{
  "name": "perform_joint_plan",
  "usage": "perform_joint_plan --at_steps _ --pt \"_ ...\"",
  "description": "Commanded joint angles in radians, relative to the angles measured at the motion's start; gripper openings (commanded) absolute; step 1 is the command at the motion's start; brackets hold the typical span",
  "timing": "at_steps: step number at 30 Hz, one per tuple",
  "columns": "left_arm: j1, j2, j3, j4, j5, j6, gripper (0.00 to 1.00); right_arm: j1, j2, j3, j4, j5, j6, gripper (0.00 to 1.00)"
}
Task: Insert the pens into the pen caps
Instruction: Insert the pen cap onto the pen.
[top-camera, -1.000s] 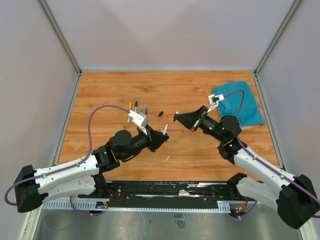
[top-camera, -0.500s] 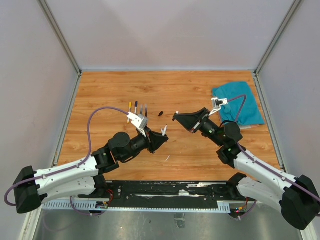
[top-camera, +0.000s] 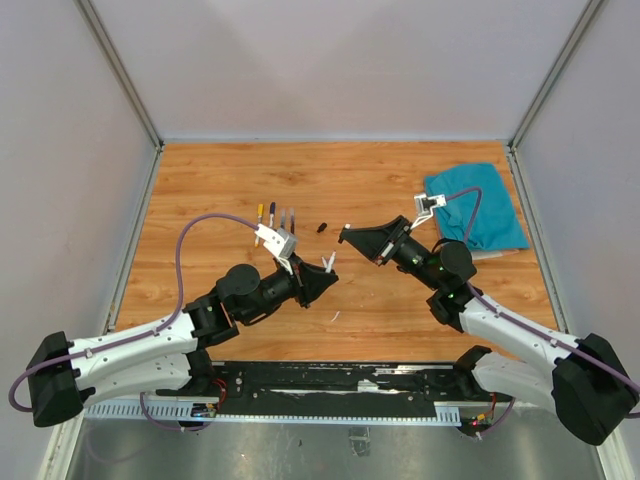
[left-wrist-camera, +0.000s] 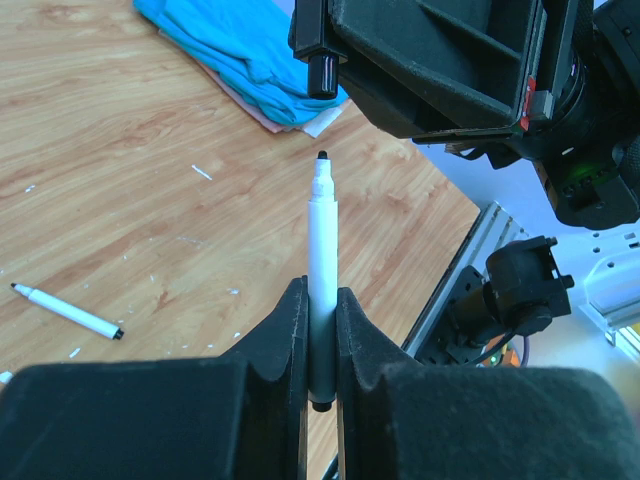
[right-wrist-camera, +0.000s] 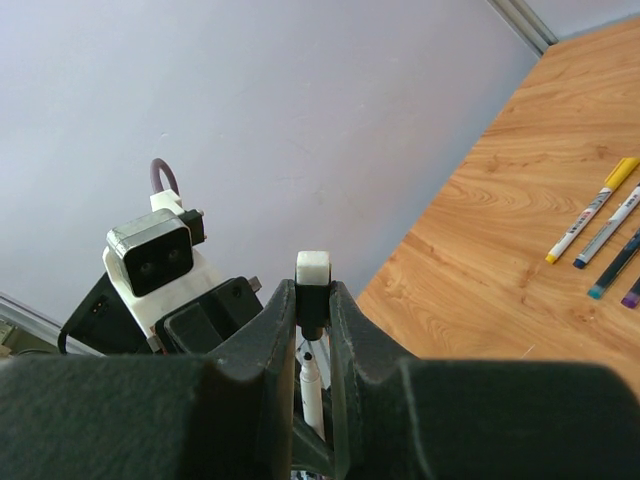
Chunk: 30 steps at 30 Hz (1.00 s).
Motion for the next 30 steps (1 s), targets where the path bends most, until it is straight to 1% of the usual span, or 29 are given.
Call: perform_joint_plan --at_steps 1,30 --pt "-0.007 0.005 0.009 0.059 0.013 0.023 0.00 0.014 -0.001 -0.003 0.083 -0.032 0.025 0.01" --pt "-0.007 0.011 0.014 0.060 0.008 0.024 0.00 0.013 0.009 -0.009 0.038 -0.089 0.030 0.01"
